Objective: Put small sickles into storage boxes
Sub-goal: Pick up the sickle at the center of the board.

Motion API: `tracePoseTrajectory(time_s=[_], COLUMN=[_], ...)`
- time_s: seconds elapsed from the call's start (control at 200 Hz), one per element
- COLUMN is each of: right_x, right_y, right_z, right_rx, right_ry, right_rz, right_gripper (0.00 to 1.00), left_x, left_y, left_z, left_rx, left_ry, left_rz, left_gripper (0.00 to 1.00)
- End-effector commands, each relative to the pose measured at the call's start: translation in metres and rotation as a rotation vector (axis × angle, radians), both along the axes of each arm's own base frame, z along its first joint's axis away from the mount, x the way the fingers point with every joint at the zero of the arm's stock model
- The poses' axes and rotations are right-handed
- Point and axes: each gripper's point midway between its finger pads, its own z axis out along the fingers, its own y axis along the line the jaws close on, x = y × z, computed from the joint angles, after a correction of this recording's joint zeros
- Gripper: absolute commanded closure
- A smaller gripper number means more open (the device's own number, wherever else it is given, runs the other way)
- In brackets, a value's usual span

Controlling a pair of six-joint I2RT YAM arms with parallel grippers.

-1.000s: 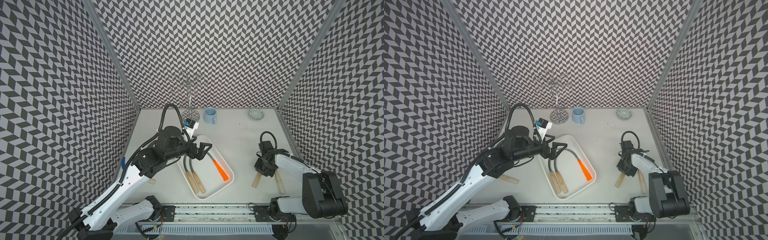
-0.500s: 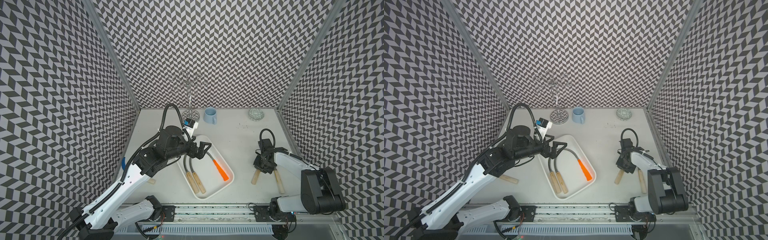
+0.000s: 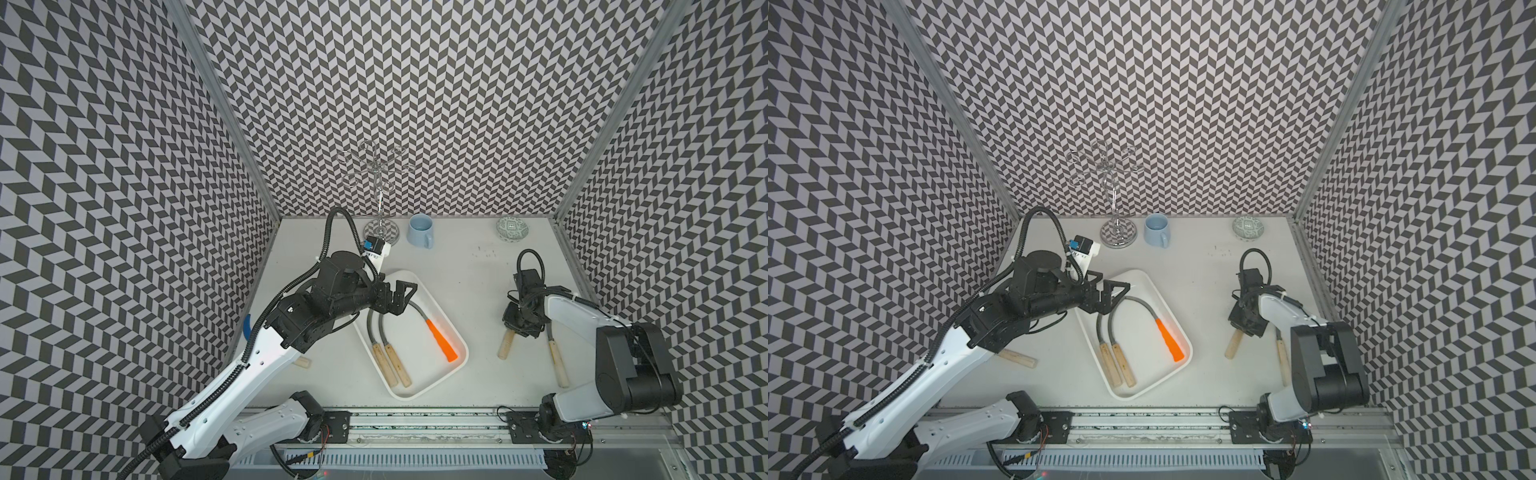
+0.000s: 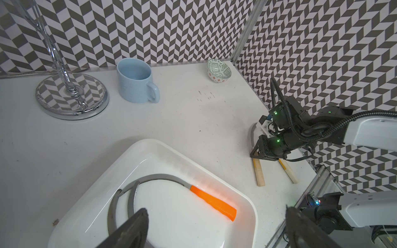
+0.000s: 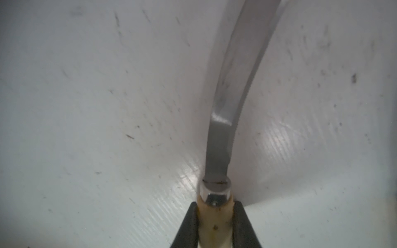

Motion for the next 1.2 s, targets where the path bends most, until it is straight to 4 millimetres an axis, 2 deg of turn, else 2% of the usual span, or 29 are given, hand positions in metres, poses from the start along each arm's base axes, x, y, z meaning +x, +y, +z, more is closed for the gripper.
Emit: tracePoseTrajectory(time_s=[0.0,0.27,0.516,0.866,1.192], right_x=[0.020,0.036,0.043,0.043,0.040], right_y=[0.005,0.014,0.033,0.048,0.059], right_z=[0.011,0.022,0.034,0.045,0.063], right_rx=[-0.002,-0.039,-0.037,-0.058,-0.074], right_ry=[-0.048,-0.041,-0.054,-0.070,-0.091], right_rz=[0.029,0.089,0.143,0.199,0.248], right_gripper=[0.81,0.82,0.82,0.82,0.81], left_x=[0.001,0.001,0.006,0.009,0.019], left_y=[0.009,0.013,0.020,0.026,0.044], left_z=[0.006,0.002,-0.010,-0.023,-0.050], left_rx=[-0.011,-0.009,0.009,-0.007,0.016], left_ry=[-0.006,0.004,0.031,0.086,0.166], left_rz=[0.039,0.055,0.081,0.108,0.164], left_gripper=[0.00,0.00,0.00,0.01,0.00])
